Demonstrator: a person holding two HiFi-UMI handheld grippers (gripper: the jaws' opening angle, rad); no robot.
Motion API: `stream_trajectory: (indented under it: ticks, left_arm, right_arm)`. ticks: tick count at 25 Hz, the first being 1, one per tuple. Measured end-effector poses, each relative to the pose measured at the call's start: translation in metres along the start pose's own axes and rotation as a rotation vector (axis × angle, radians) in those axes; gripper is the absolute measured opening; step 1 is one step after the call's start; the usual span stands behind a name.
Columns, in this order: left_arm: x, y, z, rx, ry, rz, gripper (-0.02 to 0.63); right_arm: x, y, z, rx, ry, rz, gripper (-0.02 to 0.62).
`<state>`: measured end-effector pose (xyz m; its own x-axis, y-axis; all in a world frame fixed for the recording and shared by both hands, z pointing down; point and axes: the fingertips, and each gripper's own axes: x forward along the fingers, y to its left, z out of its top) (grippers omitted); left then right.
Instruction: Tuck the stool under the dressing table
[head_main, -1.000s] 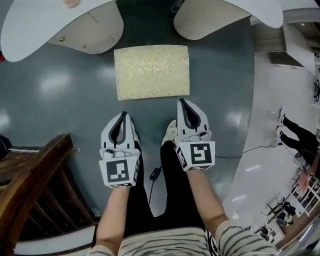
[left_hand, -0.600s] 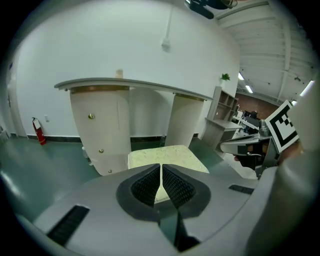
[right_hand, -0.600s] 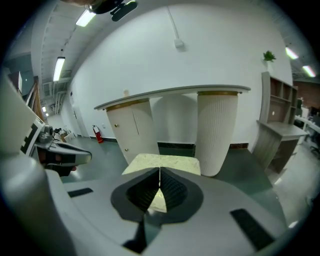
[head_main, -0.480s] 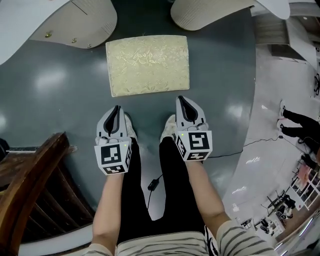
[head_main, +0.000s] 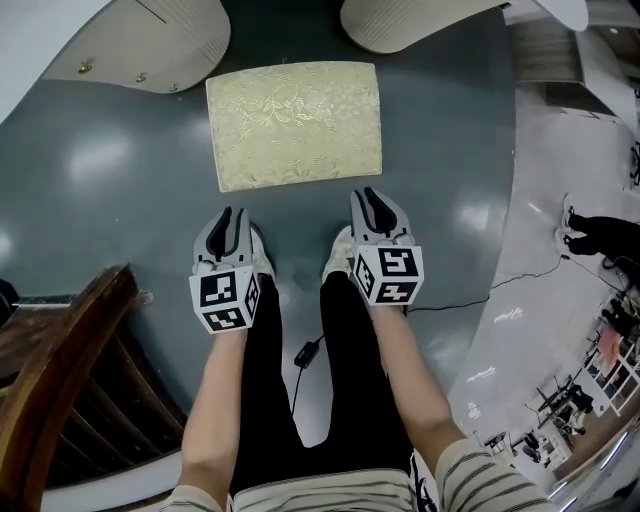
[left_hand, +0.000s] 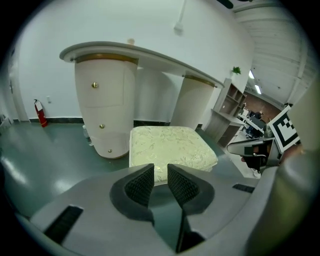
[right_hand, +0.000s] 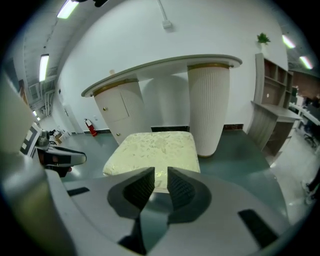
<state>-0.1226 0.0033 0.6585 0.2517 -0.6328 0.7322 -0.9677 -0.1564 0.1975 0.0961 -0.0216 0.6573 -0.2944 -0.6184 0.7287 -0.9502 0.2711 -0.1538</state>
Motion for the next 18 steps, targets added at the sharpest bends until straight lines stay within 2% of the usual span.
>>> stream_trajectory:
  ticks: [6, 18]
  left_arm:
    - [0.02, 0.017, -0.02, -0.005, 0.041, 0.035, 0.069]
    - [0.06, 0.035, -0.036, -0.038, 0.108, 0.07, 0.071]
  right_arm:
    - [0.021, -0.016, -0.021, 0.025, 0.04, -0.025, 0.089]
    - [0.057, -0.068, -0.054, 0.094, 0.138, -0.145, 0.114]
